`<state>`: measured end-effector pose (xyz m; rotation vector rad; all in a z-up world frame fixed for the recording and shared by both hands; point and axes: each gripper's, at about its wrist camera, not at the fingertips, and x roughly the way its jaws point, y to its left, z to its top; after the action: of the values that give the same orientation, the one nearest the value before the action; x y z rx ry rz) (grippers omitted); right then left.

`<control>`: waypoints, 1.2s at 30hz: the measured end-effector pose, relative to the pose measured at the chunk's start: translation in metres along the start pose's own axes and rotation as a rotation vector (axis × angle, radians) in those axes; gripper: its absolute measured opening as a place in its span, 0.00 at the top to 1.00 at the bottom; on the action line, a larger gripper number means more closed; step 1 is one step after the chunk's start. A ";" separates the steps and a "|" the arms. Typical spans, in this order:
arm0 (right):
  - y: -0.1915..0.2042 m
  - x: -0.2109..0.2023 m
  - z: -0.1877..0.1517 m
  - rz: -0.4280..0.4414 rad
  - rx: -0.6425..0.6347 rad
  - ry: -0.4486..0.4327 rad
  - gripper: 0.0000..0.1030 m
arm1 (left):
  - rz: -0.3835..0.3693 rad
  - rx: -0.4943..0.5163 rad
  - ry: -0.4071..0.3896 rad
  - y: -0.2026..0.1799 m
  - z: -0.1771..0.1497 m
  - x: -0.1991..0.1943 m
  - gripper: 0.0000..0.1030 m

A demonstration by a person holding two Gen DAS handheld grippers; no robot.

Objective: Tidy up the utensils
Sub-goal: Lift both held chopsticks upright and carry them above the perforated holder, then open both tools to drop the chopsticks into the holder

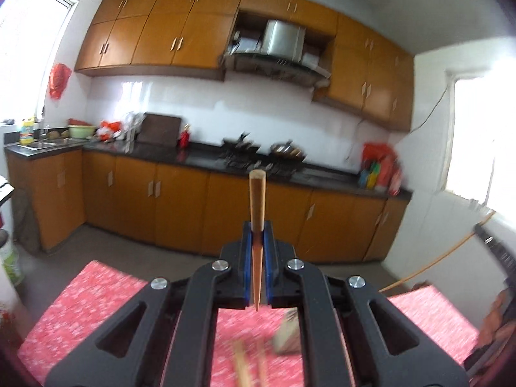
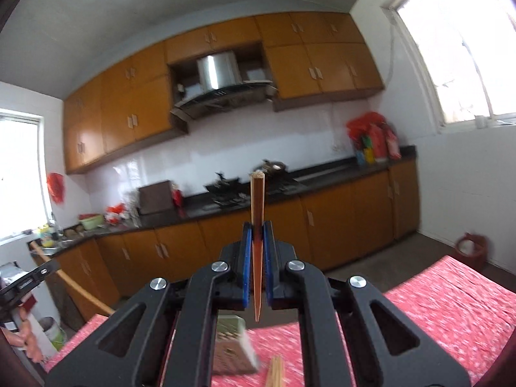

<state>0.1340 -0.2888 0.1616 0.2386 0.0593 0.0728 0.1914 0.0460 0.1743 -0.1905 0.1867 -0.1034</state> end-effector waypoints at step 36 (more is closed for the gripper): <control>0.011 0.023 -0.043 -0.018 -0.039 0.174 0.72 | 0.006 -0.006 0.093 -0.027 -0.046 0.051 0.62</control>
<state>0.1532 -0.2659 0.1217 0.1925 0.2325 0.0771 0.2306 0.0053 0.1265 -0.1910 0.2806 -0.1054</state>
